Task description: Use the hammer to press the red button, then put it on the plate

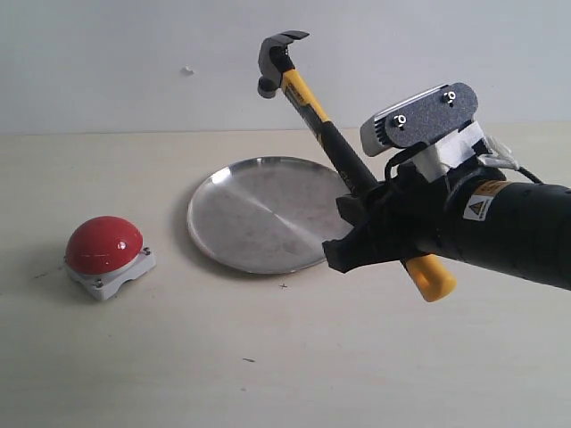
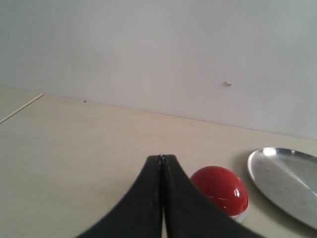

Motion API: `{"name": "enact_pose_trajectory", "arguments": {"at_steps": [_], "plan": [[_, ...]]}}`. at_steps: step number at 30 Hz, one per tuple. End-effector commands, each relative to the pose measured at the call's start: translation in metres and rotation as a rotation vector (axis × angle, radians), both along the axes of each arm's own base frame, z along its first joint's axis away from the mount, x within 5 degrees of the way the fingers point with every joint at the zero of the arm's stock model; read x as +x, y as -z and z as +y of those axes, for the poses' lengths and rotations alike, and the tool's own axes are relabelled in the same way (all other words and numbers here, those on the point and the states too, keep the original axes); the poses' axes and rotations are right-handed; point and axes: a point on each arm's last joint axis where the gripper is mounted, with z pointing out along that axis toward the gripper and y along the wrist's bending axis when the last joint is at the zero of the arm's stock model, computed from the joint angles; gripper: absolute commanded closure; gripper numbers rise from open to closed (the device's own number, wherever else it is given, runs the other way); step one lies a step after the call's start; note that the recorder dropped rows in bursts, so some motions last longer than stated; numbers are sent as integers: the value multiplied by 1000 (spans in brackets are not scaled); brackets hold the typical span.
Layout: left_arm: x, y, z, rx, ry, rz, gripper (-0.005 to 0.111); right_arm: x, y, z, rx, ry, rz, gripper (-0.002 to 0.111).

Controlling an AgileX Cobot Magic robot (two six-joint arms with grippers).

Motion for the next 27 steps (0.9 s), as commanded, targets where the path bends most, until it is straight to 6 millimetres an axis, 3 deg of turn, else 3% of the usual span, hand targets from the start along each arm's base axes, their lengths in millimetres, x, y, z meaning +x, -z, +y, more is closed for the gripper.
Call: {"name": "enact_pose_trajectory", "arguments": {"at_steps": [1,15,19,24,27], "plan": [[-1,4,1,60,-10,48,107,3,-14,0,22,-7,-101,108],[-1,8,2,84,-13,86,107,-8,-6,8,1,-64,4,108],[-1,8,2,84,-13,86,107,-25,-20,40,15,-191,30,108],[-1,8,2,84,-13,86,107,-24,-50,79,180,-199,73,108],[-1,8,2,84,-13,86,107,-27,-56,119,187,-280,83,108]]}}
